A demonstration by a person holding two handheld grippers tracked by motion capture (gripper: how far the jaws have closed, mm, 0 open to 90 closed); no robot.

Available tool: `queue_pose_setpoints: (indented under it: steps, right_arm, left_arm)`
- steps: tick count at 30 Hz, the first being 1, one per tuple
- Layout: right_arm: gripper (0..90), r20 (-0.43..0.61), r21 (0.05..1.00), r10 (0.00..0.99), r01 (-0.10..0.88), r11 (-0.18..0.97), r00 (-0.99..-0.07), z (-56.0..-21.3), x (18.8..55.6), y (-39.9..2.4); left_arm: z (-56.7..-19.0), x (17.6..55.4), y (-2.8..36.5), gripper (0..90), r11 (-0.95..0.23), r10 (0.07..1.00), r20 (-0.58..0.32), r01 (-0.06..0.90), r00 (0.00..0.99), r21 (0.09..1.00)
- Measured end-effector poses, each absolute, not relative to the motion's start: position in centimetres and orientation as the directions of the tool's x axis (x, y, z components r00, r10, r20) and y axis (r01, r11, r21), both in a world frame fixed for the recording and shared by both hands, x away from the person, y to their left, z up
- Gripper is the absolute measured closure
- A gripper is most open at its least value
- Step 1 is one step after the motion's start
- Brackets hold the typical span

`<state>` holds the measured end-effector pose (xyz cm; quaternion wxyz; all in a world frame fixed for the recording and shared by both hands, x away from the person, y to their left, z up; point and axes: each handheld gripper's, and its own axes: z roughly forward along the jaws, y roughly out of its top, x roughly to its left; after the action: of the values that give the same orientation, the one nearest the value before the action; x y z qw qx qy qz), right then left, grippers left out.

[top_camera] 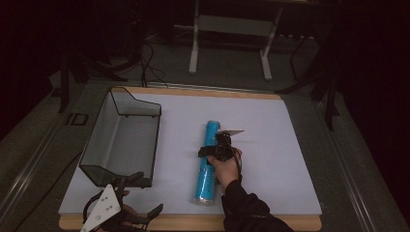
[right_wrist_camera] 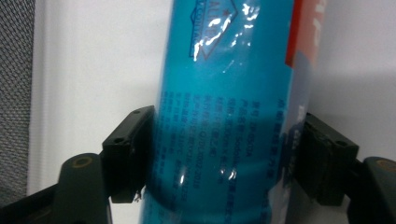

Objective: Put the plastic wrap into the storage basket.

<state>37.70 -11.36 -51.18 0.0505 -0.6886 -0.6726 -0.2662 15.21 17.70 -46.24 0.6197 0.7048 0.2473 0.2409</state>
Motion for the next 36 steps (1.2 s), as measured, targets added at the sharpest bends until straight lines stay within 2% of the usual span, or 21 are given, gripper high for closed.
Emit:
queue_pose_setpoints:
  steps: [5,11,22,36]
  right_arm:
    - [30.3,0.495,0.264,0.869,0.953,-0.146,-0.004,-51.3,37.7,-12.1]
    - [31.0,0.547,0.27,0.837,0.95,-0.155,-0.019,-51.0,37.7,-12.6]
    - [31.5,0.55,0.372,0.822,0.925,-0.083,-0.147,-48.6,37.9,-12.0]
    - [31.9,0.597,0.471,0.713,0.88,0.058,-0.367,-45.0,37.8,-10.1]
  left_arm:
    - [-46.2,15.2,17.7,1.5,-0.105,0.649,0.03,0.05,0.76,0.993]
    - [-46.3,15.3,17.7,1.5,-0.112,0.649,0.037,0.047,0.76,0.993]
    - [-46.3,15.3,17.7,1.5,-0.111,0.65,0.038,0.045,0.759,0.993]
    - [-46.3,15.2,17.8,1.5,-0.111,0.654,0.039,0.044,0.756,0.993]
